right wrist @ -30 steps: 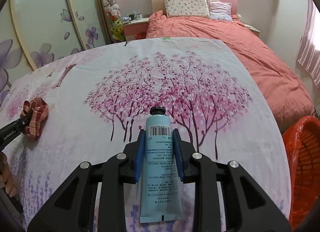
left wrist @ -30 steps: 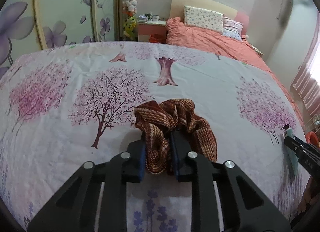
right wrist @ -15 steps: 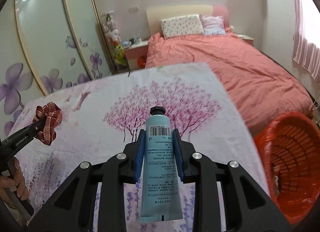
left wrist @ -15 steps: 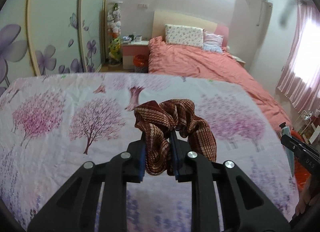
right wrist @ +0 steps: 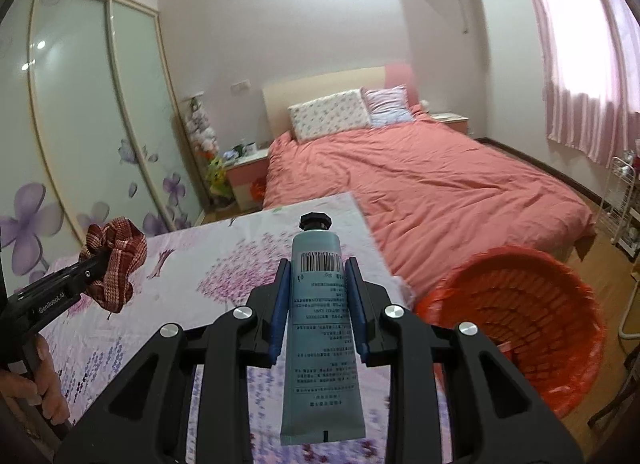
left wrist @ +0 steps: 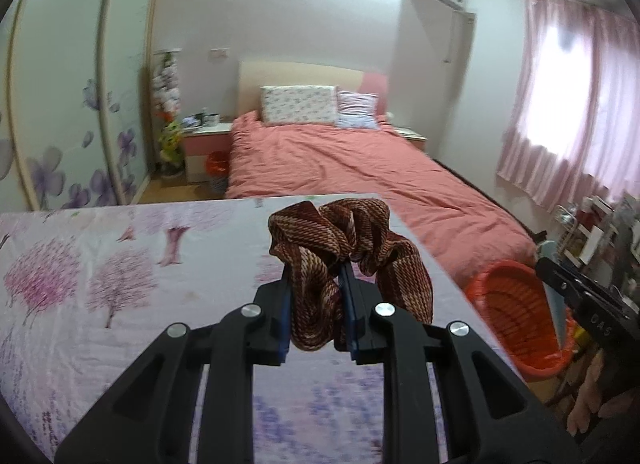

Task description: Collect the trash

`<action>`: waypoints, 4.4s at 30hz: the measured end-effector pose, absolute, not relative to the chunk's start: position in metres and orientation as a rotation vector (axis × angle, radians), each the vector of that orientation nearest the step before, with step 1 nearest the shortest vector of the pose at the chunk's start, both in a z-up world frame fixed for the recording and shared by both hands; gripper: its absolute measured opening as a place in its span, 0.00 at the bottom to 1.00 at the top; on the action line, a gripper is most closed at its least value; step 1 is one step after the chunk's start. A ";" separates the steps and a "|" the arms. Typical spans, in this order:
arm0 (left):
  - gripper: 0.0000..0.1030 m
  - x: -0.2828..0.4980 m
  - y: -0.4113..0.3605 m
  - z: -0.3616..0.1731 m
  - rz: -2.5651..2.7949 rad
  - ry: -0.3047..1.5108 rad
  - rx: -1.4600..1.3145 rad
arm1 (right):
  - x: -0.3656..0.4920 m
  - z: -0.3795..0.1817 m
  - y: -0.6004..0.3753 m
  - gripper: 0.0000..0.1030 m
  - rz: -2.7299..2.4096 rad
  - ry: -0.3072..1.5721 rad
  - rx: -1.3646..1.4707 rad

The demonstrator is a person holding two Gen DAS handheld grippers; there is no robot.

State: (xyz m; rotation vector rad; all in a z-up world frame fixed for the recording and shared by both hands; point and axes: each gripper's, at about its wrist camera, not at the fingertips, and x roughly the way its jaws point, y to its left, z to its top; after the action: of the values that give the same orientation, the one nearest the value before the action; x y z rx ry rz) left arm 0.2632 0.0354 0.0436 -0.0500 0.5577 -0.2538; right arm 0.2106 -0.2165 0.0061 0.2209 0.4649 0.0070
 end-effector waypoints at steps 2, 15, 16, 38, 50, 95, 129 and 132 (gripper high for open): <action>0.21 0.259 0.016 0.046 -0.291 0.554 -0.034 | 0.205 0.006 -0.227 0.27 -0.016 0.453 0.230; 0.21 0.245 -0.100 0.040 -0.512 0.569 0.049 | 0.187 -0.003 -0.302 0.27 -0.146 0.418 0.329; 0.21 0.244 -0.112 0.037 -0.532 0.574 0.060 | 0.187 -0.005 -0.310 0.27 -0.158 0.416 0.341; 0.45 0.275 -0.249 -0.039 -0.650 0.749 0.132 | 0.191 -0.046 -0.394 0.43 -0.227 0.471 0.519; 0.80 0.214 -0.148 -0.013 -0.505 0.627 0.107 | 0.120 -0.020 -0.337 0.96 -0.328 0.396 0.314; 0.96 0.034 0.007 -0.006 -0.078 0.505 0.003 | 0.018 -0.031 -0.201 0.98 -0.506 0.457 0.095; 0.96 0.013 -0.005 0.012 -0.117 0.467 0.024 | 0.007 -0.023 -0.205 0.98 -0.495 0.446 0.133; 0.96 0.013 -0.006 0.014 -0.122 0.466 0.020 | 0.007 -0.022 -0.207 0.98 -0.496 0.442 0.136</action>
State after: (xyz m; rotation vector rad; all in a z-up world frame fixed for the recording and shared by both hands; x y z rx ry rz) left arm 0.0125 -0.0063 0.0143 0.0198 0.4656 -0.1217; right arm 0.0067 -0.2066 -0.0221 0.1360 0.4421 -0.4964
